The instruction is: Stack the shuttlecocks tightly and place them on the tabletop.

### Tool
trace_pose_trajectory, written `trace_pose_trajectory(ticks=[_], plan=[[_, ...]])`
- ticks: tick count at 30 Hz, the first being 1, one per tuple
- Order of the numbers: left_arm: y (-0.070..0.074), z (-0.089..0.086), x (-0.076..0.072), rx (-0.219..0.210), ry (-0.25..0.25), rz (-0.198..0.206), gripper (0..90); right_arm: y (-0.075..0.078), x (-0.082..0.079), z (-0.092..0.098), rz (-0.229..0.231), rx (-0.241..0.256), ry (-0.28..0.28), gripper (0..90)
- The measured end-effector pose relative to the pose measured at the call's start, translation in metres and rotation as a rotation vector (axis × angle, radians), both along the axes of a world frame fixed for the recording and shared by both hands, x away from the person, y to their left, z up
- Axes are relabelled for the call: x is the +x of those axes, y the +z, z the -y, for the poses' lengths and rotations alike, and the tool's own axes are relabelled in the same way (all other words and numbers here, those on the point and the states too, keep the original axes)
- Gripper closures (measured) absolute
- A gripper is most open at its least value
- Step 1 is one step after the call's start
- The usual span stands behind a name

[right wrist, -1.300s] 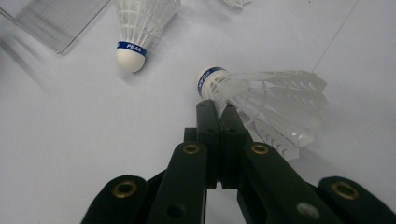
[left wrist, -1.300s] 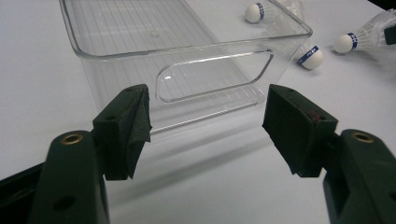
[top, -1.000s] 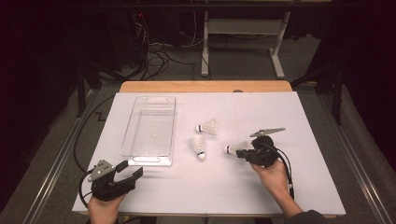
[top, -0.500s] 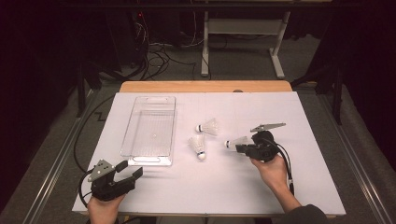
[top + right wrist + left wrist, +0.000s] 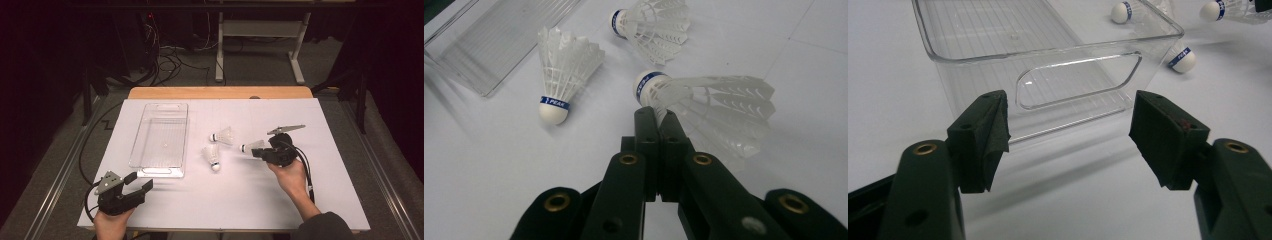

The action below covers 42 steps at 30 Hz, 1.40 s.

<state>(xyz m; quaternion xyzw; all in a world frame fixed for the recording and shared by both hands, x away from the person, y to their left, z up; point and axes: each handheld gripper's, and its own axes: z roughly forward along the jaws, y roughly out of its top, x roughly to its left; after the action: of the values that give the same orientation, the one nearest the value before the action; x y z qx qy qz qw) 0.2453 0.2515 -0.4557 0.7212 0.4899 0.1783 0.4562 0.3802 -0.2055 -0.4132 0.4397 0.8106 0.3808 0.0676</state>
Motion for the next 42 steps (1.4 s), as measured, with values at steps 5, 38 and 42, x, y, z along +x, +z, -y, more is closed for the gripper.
trace_pose_trajectory(ticks=[5, 38, 42], plan=[[0.000, 0.000, 0.000, 0.003, -0.001, -0.001, 32.5, 0.002, 0.006, -0.002, -0.001, -0.003, -0.001, 90.0], [-0.001, 0.001, 0.001, 0.012, -0.004, -0.002, 32.3, -0.003, 0.038, -0.008, -0.012, -0.007, -0.006, 90.0], [-0.001, 0.001, 0.001, 0.013, -0.004, -0.003, 32.3, -0.004, 0.041, -0.010, -0.017, -0.006, -0.009, 90.0]])
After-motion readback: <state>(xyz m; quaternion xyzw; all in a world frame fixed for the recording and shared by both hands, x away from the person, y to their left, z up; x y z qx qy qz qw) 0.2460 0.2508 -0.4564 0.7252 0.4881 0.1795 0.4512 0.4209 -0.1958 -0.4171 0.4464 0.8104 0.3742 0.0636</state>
